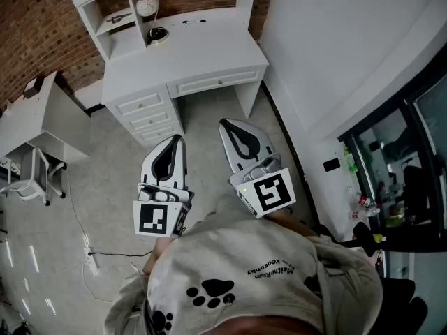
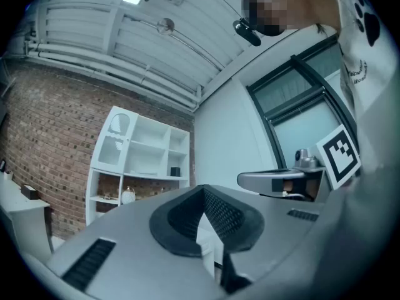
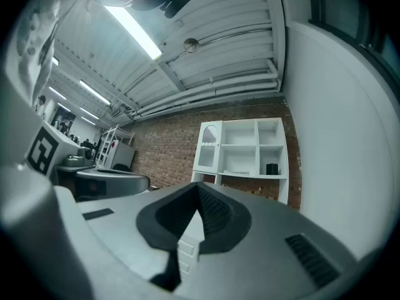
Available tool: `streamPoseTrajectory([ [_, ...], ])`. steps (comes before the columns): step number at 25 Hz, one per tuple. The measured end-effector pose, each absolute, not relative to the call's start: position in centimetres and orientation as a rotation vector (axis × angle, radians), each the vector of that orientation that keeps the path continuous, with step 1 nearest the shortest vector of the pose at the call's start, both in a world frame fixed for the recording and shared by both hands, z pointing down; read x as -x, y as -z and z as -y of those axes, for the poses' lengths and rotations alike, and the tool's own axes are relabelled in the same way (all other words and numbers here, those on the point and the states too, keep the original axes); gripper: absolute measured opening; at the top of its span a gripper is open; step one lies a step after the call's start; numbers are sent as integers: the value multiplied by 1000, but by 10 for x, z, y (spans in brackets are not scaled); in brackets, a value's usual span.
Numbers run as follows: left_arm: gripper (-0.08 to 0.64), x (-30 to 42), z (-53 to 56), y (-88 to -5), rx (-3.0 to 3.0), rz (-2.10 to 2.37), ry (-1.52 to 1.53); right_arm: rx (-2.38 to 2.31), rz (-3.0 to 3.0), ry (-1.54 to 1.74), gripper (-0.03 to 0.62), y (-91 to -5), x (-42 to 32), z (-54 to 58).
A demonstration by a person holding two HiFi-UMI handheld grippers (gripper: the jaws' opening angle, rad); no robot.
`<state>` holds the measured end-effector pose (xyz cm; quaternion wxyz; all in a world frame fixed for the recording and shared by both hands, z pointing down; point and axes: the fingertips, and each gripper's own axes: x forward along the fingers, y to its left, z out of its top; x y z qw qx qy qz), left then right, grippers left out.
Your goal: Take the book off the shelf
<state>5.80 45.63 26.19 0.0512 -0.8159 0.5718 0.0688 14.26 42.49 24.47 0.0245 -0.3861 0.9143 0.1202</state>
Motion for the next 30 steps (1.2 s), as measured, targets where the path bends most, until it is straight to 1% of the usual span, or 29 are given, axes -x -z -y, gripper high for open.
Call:
streamPoseTrajectory([
  [7, 9, -49, -452, -261, 2484, -1724, -241, 1215, -2810, -382, 17, -245, -135, -421],
  [13, 9, -38, -432, -268, 2497, -1739, -234, 1194, -2798, -318, 17, -250, -125, -400],
  [19, 9, -24, -394, -268, 2471, -1754, -229, 1148, -2781, -284, 17, -250, -112, -356],
  [30, 9, 7, -288, -262, 2379, -1820, -259, 1027, -2809, -316, 17, -243, -82, -245],
])
